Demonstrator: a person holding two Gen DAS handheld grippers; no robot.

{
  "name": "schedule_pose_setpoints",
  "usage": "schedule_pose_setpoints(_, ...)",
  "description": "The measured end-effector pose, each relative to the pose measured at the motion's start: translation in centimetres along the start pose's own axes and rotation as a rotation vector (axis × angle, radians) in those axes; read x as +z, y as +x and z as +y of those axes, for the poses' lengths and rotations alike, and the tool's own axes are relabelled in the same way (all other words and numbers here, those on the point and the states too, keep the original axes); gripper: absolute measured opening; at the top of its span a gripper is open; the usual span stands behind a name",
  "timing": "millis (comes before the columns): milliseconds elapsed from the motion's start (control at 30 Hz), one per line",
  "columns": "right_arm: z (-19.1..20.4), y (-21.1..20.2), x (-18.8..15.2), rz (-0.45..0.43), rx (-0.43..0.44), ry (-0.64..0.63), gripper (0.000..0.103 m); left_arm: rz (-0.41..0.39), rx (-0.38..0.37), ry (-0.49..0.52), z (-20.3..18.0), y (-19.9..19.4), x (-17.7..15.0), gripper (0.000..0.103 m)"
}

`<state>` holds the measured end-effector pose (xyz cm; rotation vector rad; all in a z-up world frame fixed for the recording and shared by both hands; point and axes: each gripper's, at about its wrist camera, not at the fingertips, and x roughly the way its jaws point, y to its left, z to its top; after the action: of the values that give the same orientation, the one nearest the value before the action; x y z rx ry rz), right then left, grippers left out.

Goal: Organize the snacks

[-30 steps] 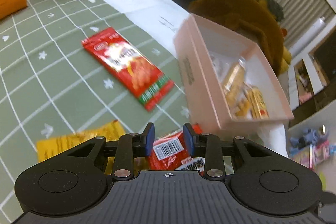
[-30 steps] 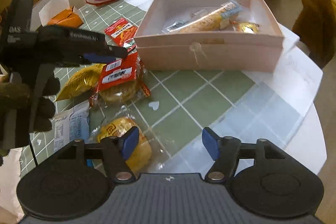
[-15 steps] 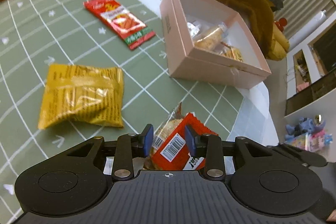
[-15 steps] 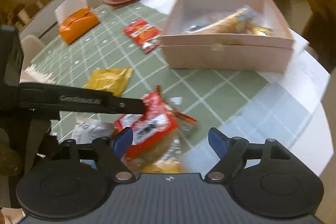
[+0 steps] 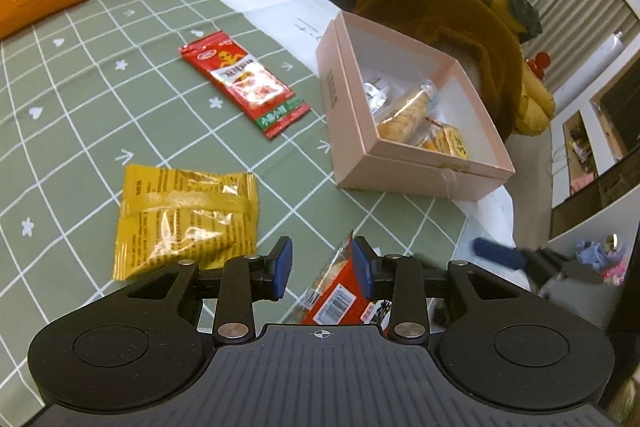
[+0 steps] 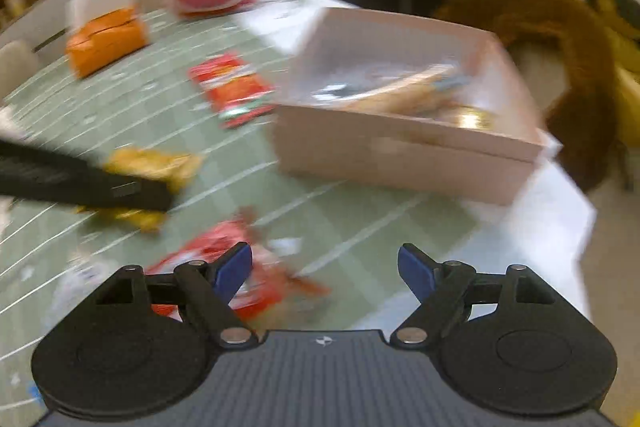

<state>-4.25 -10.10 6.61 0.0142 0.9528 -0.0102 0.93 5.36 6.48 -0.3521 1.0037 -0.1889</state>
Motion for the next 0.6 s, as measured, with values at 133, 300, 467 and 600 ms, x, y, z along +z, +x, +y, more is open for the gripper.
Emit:
schedule_pose_setpoints(133, -3.1, -0.3, -0.2, 0.047, 0.026, 0.1, 0.081, 0.026, -0.034, -0.029, 0.9, 0.4, -0.4, 0.037)
schedule_pose_setpoints(300, -1.0, -1.7, -0.9, 0.098, 0.192, 0.142, 0.081, 0.0, 0.005, -0.085, 2.2, -0.1, -0.4, 0.037)
schedule_pose_setpoints(467, 5.8, -0.7, -1.1, 0.129, 0.19, 0.006, 0.081, -0.038, 0.066, -0.075, 2.6, -1.3, 0.1, 0.037)
schedule_pose_setpoints(600, 9.8, 0.8, -1.0, 0.117, 0.072, -0.127, 0.09, -0.062, 0.08, -0.092, 3.3, -2.1, 0.2, 0.037)
